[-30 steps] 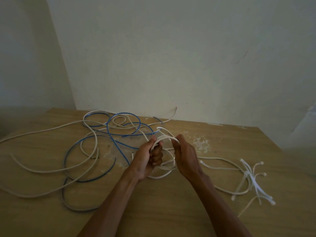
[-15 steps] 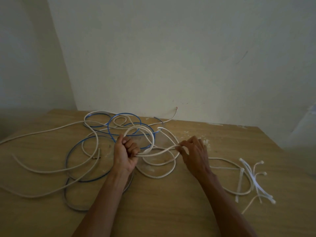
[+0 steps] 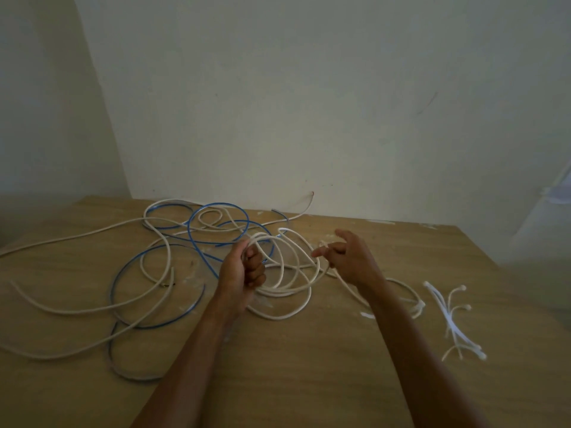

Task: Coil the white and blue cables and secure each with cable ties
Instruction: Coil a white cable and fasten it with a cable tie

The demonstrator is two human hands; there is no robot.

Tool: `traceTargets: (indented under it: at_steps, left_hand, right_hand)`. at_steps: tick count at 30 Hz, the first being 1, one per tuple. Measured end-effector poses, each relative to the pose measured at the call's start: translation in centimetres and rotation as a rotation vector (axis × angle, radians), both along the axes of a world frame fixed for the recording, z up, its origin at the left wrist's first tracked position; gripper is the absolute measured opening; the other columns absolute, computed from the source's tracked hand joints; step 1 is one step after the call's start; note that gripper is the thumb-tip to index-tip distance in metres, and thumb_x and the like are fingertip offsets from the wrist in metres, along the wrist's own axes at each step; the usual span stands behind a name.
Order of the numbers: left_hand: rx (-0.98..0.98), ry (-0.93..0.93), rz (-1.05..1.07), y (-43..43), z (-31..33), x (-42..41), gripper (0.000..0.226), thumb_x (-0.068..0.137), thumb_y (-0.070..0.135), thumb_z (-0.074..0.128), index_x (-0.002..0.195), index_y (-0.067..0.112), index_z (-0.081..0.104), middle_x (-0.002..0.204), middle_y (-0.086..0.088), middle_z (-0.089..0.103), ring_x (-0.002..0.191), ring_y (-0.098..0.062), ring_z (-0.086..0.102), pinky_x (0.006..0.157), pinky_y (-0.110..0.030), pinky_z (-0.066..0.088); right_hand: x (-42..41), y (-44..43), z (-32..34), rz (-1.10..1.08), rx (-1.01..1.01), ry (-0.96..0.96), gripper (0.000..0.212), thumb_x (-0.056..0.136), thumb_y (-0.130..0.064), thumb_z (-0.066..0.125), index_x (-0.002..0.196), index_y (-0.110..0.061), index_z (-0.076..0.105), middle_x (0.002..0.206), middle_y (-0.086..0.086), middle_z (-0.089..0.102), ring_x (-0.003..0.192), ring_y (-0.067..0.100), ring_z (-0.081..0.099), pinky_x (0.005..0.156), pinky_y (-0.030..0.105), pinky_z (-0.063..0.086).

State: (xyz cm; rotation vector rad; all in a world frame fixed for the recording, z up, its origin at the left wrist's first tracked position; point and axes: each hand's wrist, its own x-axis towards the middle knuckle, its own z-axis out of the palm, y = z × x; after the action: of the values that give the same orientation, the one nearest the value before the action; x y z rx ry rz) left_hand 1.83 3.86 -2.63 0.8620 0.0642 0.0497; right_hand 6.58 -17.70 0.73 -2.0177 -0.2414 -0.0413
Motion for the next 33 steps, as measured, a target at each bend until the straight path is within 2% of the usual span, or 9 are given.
traceTargets:
  at_steps: [3, 8, 13, 16, 20, 22, 25, 28, 33]
  left_hand:
    - [-0.011, 0.016, 0.029, -0.1, 0.1, 0.1, 0.042, 0.107, 0.031, 0.034, 0.066, 0.021, 0.033, 0.047, 0.009, 0.022, 0.035, -0.006, 0.017, 0.04, -0.026, 0.01]
    - [-0.251, 0.03, 0.123, 0.6, 0.2, 0.2, 0.04, 0.106, 0.031, 0.034, 0.067, 0.022, 0.034, 0.043, 0.008, 0.023, 0.032, -0.006, 0.02, 0.035, -0.022, 0.017]
    - [-0.405, 0.005, 0.145, 1.5, -0.1, 0.2, 0.042, 0.106, 0.032, 0.034, 0.065, 0.021, 0.038, 0.044, 0.008, 0.024, 0.033, -0.006, 0.021, 0.036, -0.022, 0.017]
    - [-0.548, -0.009, 0.131, 1.9, -0.7, 0.3, 0.049, 0.107, 0.027, 0.029, 0.06, 0.02, 0.04, 0.043, 0.007, 0.025, 0.036, -0.008, 0.014, 0.034, -0.021, 0.02]
    - [-0.645, -0.018, 0.192, 3.0, -1.5, 0.7, 0.037, 0.1, 0.02, 0.033, 0.064, 0.02, 0.035, 0.043, 0.007, 0.026, 0.033, -0.008, 0.019, 0.035, -0.022, 0.021]
    - [-0.611, -0.004, 0.217, 3.3, -1.7, 0.7, 0.039, 0.105, 0.024, 0.028, 0.067, 0.02, 0.034, 0.043, 0.007, 0.026, 0.032, -0.007, 0.022, 0.035, -0.021, 0.021]
    - [-0.466, -0.001, 0.271, 2.9, -1.2, 0.6, 0.042, 0.109, 0.03, 0.028, 0.069, 0.02, 0.035, 0.045, 0.007, 0.026, 0.034, -0.007, 0.023, 0.035, -0.021, 0.022]
    - [-0.289, -0.026, 0.309, 1.7, -0.4, 0.7, 0.041, 0.108, 0.03, 0.034, 0.069, 0.019, 0.04, 0.045, 0.008, 0.027, 0.037, -0.007, 0.024, 0.04, -0.021, 0.025]
    - [0.007, -0.141, 0.266, -0.1, -0.4, 0.9, 0.036, 0.109, 0.026, 0.031, 0.077, 0.015, 0.042, 0.047, 0.01, 0.032, 0.041, -0.006, 0.028, 0.046, -0.021, 0.03]
  right_hand:
    - [0.3, -0.6, 3.1, 0.019, 0.037, -0.012, 0.022, 0.09, 0.005, 0.062, 0.112, 0.003, 0.065, 0.072, -0.004, 0.077, 0.061, 0.007, 0.059, 0.061, 0.019, 0.048]
    - [-0.1, -1.6, 5.9, -0.002, 0.339, 0.067, 0.03, 0.096, -0.005, 0.06, 0.124, -0.011, 0.054, 0.091, 0.006, 0.079, 0.076, 0.014, 0.064, 0.063, 0.024, 0.042]
    - [1.2, -2.4, 5.2, -0.013, -0.55, -0.294, 0.015, 0.094, -0.019, 0.064, 0.106, -0.014, 0.073, 0.082, -0.006, 0.072, 0.072, 0.008, 0.065, 0.066, 0.024, 0.045]
    - [2.2, -2.9, 4.6, -0.154, -0.829, -0.444, 0.022, 0.095, -0.039, 0.064, 0.096, -0.017, 0.069, 0.091, -0.001, 0.055, 0.086, 0.016, 0.051, 0.075, 0.031, 0.039]
    - [4.5, -5.1, 4.1, -0.133, -0.59, -0.158, 0.048, 0.096, -0.05, 0.059, 0.074, -0.008, 0.063, 0.068, 0.002, 0.067, 0.071, 0.024, 0.067, 0.066, 0.032, 0.046]
    - [5.1, -6.0, 4.3, -0.076, -0.315, 0.154, 0.044, 0.093, -0.045, 0.067, 0.073, -0.007, 0.058, 0.055, 0.002, 0.056, 0.047, 0.018, 0.053, 0.054, 0.027, 0.041]
    - [6.0, -6.4, 4.9, 0.001, 0.182, 0.47, 0.019, 0.099, -0.018, 0.06, 0.083, -0.012, 0.052, 0.054, -0.004, 0.037, 0.042, 0.007, 0.029, 0.042, 0.022, 0.025]
    - [5.9, -4.8, 6.0, -0.089, 0.534, 0.388, 0.019, 0.101, -0.003, 0.041, 0.096, -0.001, 0.059, 0.064, 0.002, 0.045, 0.042, 0.007, 0.035, 0.037, 0.018, 0.028]
    - [1.1, 0.5, 6.8, -0.053, 0.128, -0.029, 0.018, 0.093, 0.01, 0.051, 0.103, -0.001, 0.061, 0.074, 0.015, 0.072, 0.047, 0.018, 0.064, 0.042, 0.022, 0.046]
